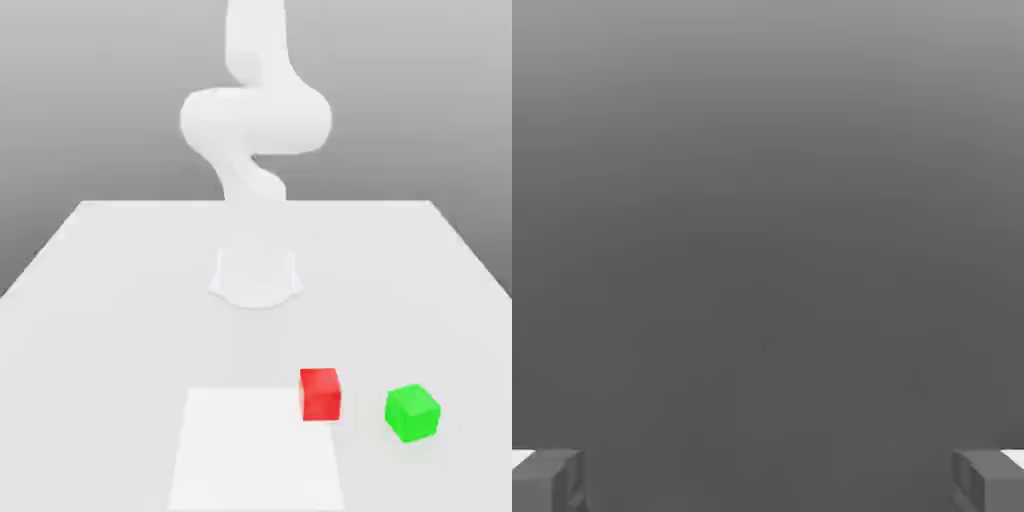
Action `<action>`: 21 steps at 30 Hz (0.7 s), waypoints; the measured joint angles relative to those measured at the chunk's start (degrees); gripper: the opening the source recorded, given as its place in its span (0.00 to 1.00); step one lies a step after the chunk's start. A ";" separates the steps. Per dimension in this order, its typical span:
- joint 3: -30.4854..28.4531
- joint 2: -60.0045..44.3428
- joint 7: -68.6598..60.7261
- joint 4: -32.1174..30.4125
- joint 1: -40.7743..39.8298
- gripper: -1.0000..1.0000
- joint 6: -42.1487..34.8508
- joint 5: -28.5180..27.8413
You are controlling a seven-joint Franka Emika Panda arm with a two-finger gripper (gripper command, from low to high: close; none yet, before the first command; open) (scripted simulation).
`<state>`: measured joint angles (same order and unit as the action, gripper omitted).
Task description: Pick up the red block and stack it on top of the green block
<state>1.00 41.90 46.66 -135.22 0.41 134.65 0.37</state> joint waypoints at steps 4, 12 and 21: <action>1.88 -7.68 1.66 -6.38 0.91 0.50 5.47 0.59; 5.73 -23.22 5.15 -19.10 2.83 0.50 16.42 1.55; 7.25 -45.20 11.80 -28.57 5.07 0.50 32.60 -2.60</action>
<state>8.25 -3.31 58.46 -163.79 5.48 167.25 -2.23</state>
